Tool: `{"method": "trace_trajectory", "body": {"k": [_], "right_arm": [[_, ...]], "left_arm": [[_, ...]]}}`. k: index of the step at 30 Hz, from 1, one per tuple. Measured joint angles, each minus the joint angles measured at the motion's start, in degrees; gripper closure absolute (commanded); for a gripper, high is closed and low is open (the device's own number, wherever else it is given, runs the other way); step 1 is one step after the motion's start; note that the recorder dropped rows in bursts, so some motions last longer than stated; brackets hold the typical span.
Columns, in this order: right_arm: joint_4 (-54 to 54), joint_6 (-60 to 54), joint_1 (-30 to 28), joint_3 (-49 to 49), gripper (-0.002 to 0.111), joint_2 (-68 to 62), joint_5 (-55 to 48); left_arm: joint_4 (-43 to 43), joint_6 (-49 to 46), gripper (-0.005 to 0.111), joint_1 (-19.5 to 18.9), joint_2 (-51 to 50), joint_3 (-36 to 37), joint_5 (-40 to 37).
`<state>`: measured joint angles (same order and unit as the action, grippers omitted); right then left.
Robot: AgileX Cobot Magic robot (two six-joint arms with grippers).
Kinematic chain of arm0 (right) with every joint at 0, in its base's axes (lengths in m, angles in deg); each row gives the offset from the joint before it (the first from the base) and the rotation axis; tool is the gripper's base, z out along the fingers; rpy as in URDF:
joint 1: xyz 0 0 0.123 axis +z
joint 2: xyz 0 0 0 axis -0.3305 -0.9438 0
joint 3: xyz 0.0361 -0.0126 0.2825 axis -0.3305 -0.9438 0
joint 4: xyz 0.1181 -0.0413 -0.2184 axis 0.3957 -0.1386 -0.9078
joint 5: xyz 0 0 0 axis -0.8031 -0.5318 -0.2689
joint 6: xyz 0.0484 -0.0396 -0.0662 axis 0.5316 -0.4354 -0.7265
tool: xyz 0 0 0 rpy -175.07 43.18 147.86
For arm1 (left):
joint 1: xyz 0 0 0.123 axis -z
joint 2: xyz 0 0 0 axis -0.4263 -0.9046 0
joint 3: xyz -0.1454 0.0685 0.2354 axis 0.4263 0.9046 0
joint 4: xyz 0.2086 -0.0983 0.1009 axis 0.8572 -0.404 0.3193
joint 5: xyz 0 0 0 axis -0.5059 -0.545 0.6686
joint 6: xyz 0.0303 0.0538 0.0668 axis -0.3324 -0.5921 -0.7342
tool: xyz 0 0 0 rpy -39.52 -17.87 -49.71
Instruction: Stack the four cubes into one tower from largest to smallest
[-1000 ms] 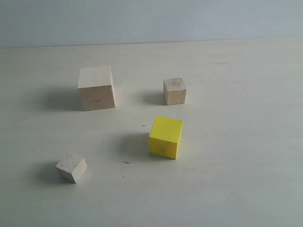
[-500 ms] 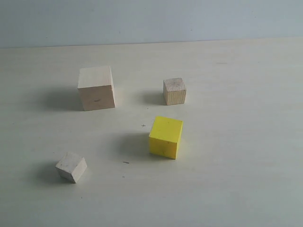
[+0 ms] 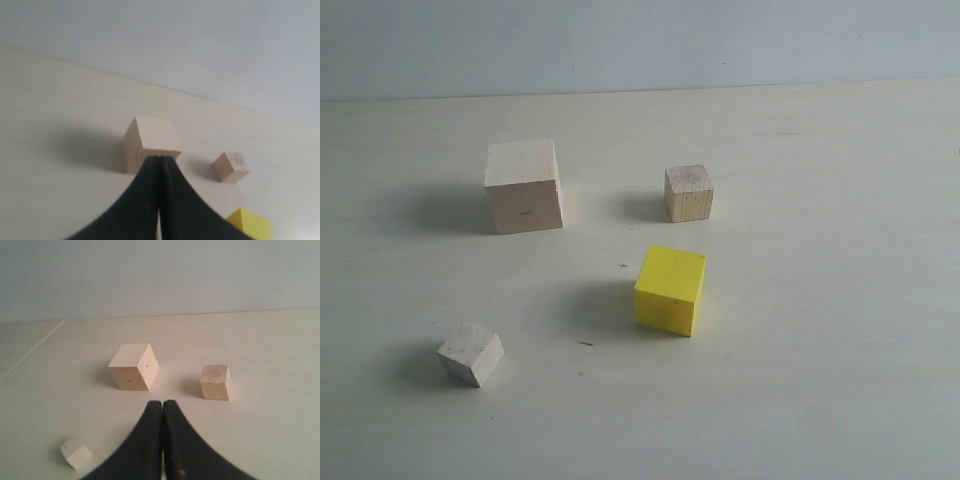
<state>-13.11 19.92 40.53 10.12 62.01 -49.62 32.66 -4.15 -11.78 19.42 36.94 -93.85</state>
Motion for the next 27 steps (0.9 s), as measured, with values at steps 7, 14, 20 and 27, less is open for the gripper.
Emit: {"method": "trace_trajectory", "body": {"k": [7, 14, 20, 27], "right_arm": [[0.8, 0.0, 0.0, 0.1, 0.108, -0.2, 5.2], [0.9, 0.0, 0.0, 0.1, 0.108, -0.2, 3.4], [1.9, 0.0, 0.0, 0.1, 0.108, -0.3, 3.1], [5.4, -0.5, 0.3, 0.1, 0.108, -4.2, -1.9]], "left_arm": [[-12.1, -5.5, 0.107, 0.0, -0.1, 0.0, -6.1], [-15.6, -6.9, 0.106, 0.0, -0.2, 0.0, -6.9], [-15.8, -8.6, 0.081, 0.0, -5.7, -0.2, -7.0], [-15.3, -14.0, 0.065, 0.1, -21.7, -5.8, -2.4]]}}
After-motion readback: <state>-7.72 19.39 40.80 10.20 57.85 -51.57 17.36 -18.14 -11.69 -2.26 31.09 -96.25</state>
